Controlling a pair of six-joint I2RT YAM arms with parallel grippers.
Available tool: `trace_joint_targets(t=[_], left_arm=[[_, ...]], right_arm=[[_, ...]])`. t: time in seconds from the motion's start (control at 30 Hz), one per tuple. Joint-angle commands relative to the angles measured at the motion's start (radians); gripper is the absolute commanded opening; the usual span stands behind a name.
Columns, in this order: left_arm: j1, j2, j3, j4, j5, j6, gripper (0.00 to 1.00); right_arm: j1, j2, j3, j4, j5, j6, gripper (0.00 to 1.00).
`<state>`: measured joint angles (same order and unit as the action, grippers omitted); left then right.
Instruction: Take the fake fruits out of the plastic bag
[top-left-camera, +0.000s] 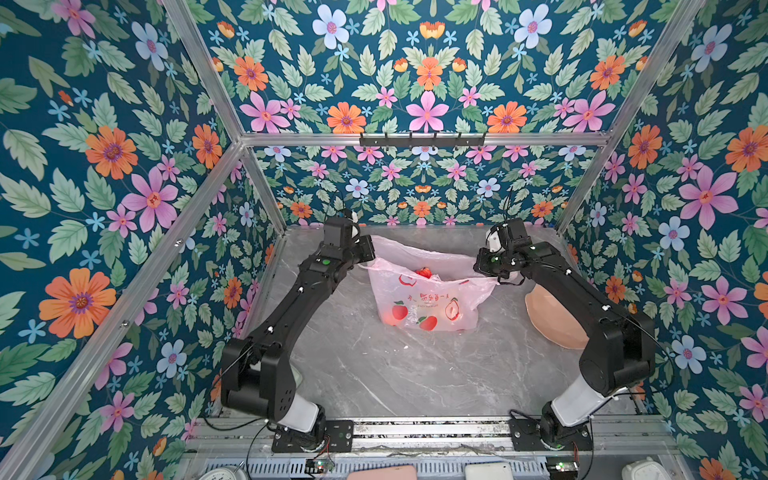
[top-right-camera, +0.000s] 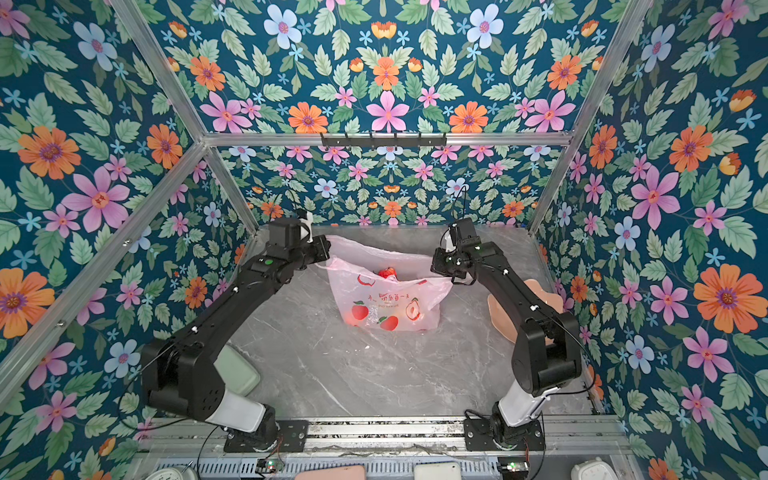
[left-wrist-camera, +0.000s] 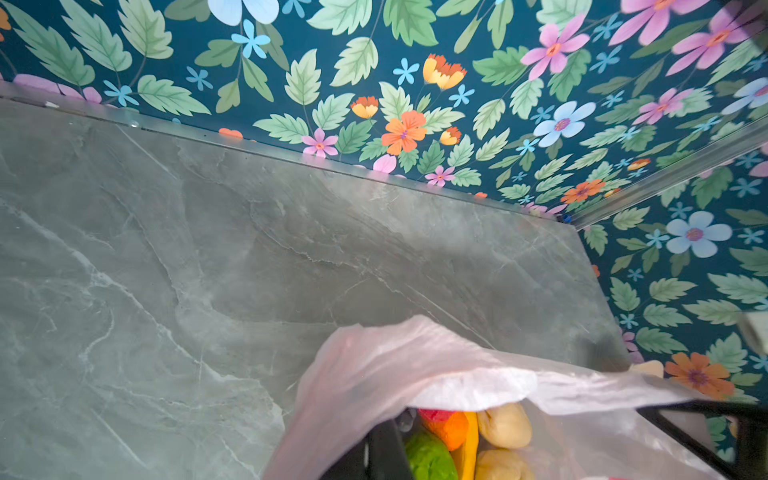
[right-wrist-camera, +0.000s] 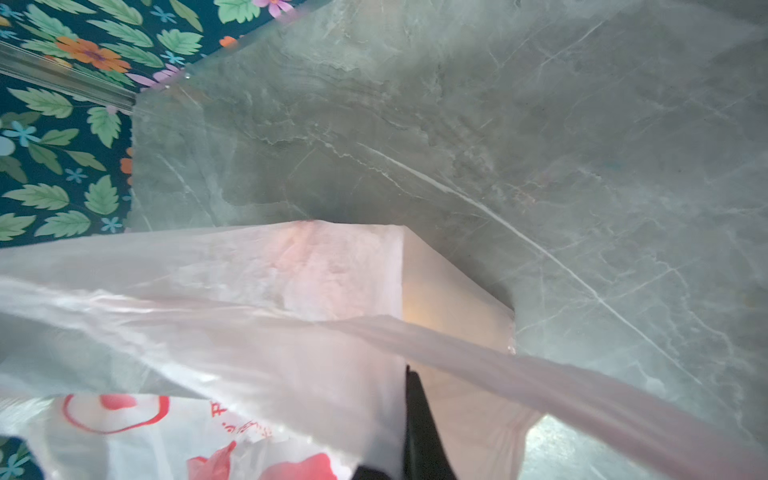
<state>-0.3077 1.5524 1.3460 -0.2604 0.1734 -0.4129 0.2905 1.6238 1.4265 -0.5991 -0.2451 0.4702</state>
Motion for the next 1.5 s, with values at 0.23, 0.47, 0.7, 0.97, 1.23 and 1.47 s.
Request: trace_joint_targets(t=[0.23,0.47,0.7,0.97,1.23,1.47], left_arm=[[-0.031,-0.032,0.001,-0.309,-0.293,-0.024,0.66],[-0.17,-0.061,0.099,-0.458,-0.524,-0.058,0.79],[-0.274,-0.019,0.223,-0.479,-0.574,-0.1,0.82],[-0.287,0.137,0.282,-0.463,-0.459,-0.159,0.9],[-0.287,0.151,0.162,-0.473,-0.453,-0.188,0.91],[-0.286,0.098,0.018,-0.401,-0.417,-0.215,0.6]], right_arm=[[0.064,-0.126,-0.125,0.106,-0.024,0.041,0.0],[0.101,-0.189,-0.152,0.135,-0.016,0.015,0.0],[0.175,-0.192,-0.13,0.132,0.046,-0.044,0.0],[0.249,-0.233,-0.148,0.147,0.112,-0.096,0.0],[0.249,-0.242,-0.163,0.144,0.15,-0.089,0.0],[0.244,-0.224,-0.146,0.108,0.252,-0.033,0.0]])
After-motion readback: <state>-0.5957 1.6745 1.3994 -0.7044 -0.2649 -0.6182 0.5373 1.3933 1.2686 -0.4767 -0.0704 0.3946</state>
